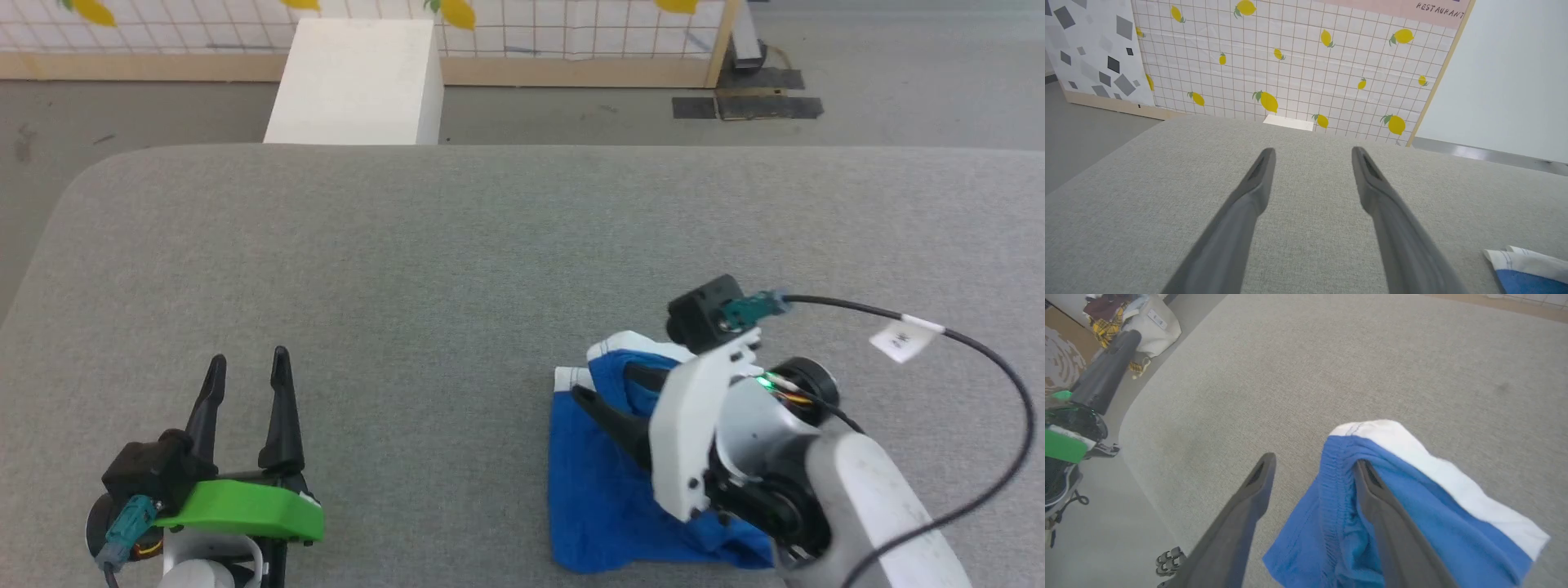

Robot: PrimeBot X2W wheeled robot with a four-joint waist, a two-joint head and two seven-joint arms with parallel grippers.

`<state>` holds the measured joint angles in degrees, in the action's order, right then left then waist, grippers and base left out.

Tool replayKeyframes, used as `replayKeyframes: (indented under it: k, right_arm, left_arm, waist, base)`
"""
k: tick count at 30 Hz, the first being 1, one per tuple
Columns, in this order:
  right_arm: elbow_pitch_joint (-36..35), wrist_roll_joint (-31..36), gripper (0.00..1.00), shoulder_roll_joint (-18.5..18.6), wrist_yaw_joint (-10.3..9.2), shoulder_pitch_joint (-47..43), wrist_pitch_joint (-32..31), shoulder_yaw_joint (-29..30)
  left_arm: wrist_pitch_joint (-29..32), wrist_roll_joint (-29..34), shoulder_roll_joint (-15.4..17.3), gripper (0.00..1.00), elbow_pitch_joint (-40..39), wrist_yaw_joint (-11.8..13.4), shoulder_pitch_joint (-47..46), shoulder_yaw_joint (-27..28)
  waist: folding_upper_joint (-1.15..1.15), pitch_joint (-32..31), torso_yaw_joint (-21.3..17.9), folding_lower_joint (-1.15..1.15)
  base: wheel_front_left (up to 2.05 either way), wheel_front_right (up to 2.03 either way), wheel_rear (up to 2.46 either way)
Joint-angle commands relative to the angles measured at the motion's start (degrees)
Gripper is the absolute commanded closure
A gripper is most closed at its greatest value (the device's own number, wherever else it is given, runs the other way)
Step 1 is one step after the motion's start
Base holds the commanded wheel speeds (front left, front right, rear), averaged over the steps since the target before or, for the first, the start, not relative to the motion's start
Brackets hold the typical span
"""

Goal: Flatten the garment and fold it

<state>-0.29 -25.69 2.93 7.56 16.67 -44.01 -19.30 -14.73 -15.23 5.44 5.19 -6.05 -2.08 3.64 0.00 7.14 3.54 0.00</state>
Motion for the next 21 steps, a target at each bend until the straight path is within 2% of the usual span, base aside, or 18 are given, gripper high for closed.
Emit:
replayKeyframes:
  k: [1, 5, 8, 14, 21]
  right_arm:
    - [-2.2, 0.5, 0.0, 0.0, -0.08, -2.0, -1.5, 1.1]
    - [-8.8, 1.5, 0.0, 0.3, -0.08, -7.0, -8.0, 3.9]
    - [-12.5, 2.3, 0.0, 0.6, -0.08, -9.6, -10.4, 5.6]
    - [-16.8, 2.9, 0.0, 0.2, -0.08, -11.7, -9.8, 7.8]
    - [-15.1, 13.8, 0.0, 0.1, -0.08, -11.8, -8.7, 14.0]
  left_arm:
    - [-0.3, 0.6, -0.2, 0.0, -0.3, -0.2, 0.7, 0.1]
    - [-0.3, 0.6, -0.2, 0.0, -0.6, -0.2, 0.8, 0.0]
    - [-0.3, 0.5, -0.1, 0.0, -0.7, -0.2, 0.7, -0.1]
    - [-0.3, 0.4, 0.1, 0.0, -0.7, -0.3, 0.2, -0.3]
    - [-0.3, 0.3, 0.2, 0.0, -1.0, -0.3, 0.1, -0.2]
  waist:
    - [0.0, -0.5, -1.0, 0.0]
    - [0.0, -0.4, -1.7, 0.0]
    - [0.0, -0.1, -1.9, 0.0]
    - [0.0, 0.6, -1.7, 0.0]
    - [0.0, 1.5, -1.0, 0.0]
  base:
    - [0.0, 0.0, 0.0]
    - [0.0, 0.0, 0.0]
    - [0.0, 0.0, 0.0]
    - [0.0, 0.0, 0.0]
    - [0.0, 0.0, 0.0]
